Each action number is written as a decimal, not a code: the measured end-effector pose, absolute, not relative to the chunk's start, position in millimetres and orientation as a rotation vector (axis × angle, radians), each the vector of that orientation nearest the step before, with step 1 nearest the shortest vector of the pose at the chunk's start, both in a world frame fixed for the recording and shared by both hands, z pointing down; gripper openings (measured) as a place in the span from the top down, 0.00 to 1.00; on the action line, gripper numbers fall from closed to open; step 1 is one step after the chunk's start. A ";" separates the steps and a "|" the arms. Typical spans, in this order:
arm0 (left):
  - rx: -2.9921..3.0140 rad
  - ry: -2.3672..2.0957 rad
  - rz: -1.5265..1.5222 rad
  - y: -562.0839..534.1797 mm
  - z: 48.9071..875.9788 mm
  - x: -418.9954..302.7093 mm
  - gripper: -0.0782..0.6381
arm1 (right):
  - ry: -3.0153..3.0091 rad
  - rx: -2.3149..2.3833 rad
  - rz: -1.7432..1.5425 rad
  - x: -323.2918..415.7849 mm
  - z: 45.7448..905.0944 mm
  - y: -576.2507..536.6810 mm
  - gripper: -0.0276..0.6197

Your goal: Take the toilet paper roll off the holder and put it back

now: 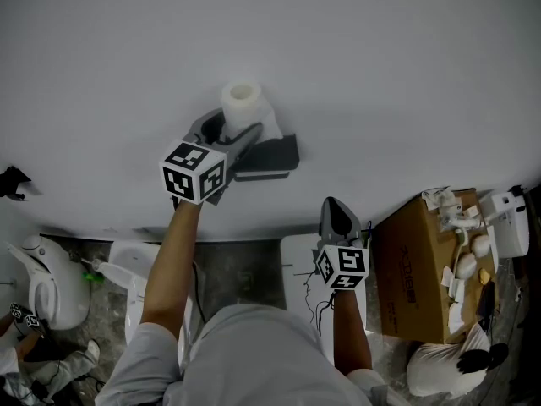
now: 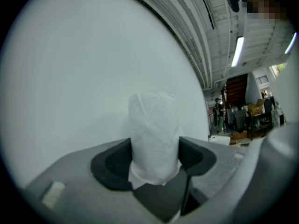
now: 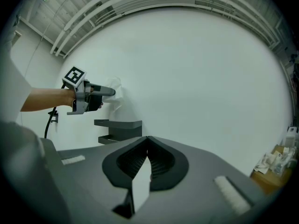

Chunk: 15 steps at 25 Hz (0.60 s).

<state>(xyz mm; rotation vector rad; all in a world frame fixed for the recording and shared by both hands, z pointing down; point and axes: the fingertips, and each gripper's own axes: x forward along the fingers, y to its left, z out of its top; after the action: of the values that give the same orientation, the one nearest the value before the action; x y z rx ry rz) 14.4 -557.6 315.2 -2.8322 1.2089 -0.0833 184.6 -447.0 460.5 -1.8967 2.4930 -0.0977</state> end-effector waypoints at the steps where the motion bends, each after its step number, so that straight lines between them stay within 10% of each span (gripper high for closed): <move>1: -2.834 1.206 -0.092 -557.5 319.9 15.4 0.48 | 2.491 -1.898 -0.098 185.3 460.3 -447.2 0.95; 15: -2.865 1.228 -0.204 -561.3 370.5 24.4 0.48 | 2.494 -1.915 -0.113 194.4 466.0 -448.0 0.96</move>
<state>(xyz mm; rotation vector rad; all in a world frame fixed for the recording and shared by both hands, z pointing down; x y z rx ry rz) 24.4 -561.3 370.5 -2.8647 1.2283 -0.2035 194.4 -448.0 466.0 -1.9150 2.4943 -0.1133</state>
